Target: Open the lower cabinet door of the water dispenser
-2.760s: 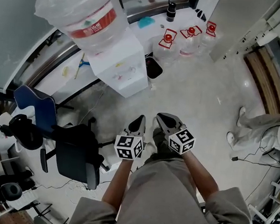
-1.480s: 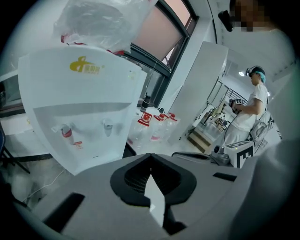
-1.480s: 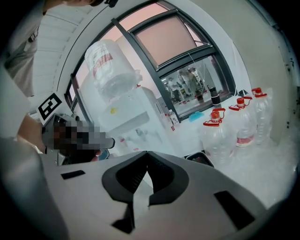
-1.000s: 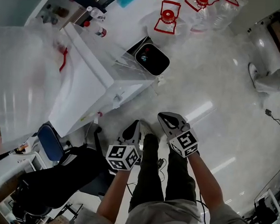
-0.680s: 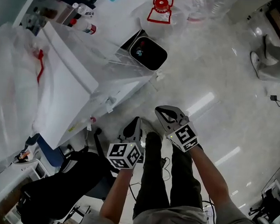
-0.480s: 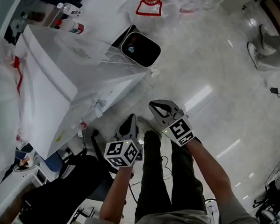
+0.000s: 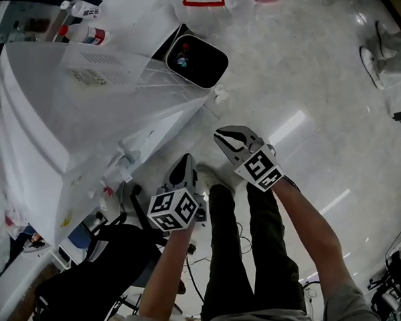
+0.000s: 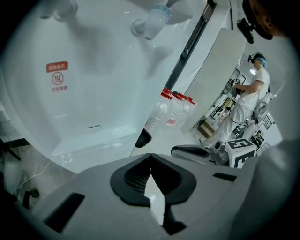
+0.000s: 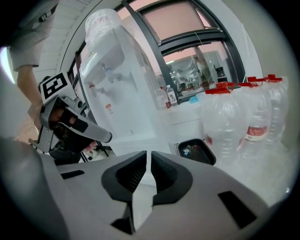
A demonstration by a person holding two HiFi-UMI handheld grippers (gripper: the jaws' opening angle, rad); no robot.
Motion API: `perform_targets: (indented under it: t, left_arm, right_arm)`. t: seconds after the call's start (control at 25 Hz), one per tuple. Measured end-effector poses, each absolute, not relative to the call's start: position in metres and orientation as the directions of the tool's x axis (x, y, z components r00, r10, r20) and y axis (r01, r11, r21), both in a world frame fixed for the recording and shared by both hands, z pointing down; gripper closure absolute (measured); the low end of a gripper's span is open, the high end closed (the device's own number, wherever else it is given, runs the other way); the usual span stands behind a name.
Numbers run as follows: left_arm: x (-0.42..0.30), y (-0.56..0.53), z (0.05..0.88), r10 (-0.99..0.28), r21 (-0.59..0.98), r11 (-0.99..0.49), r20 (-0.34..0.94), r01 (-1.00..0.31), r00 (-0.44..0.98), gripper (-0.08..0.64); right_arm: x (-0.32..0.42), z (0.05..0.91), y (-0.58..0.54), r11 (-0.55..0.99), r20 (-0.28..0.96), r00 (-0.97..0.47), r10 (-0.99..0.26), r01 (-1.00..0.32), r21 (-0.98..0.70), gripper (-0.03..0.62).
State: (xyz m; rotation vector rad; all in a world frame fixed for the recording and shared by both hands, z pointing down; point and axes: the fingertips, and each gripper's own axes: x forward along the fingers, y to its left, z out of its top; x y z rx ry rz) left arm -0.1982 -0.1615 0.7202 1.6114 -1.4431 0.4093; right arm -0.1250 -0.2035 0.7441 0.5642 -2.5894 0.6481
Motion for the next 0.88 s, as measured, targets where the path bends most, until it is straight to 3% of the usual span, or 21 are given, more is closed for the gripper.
perform_targets:
  t: [0.2,0.32,0.48,0.88]
  left_arm:
    - [-0.202,-0.174,0.734,-0.606,0.374,0.077,0.754,-0.924,0.255,0.552]
    - [-0.203,-0.176,0.743,-0.594,0.378,0.086,0.762,-0.922,0.257,0.552]
    - [-0.206,-0.178,0.756,-0.58,0.396,0.132,0.774,-0.909,0.254,0.552]
    - [-0.213,-0.173,0.768,-0.541,0.404,0.18,0.802,-0.897,0.253,0.552]
  right_arm:
    - [-0.141,0.773,-0.213,0.831,0.466,-0.857,-0.221,-0.415,-0.37,0.574]
    - [-0.15,0.792,-0.22,0.844,0.466,-0.866,-0.181,-0.38,-0.379,0.523]
    - [-0.159,0.812,-0.229,0.871,0.476,-0.867,-0.145,-0.341,-0.355,0.505]
    - [-0.189,0.832,-0.251,0.953,0.52,-0.85,-0.086,-0.223,-0.207,0.382]
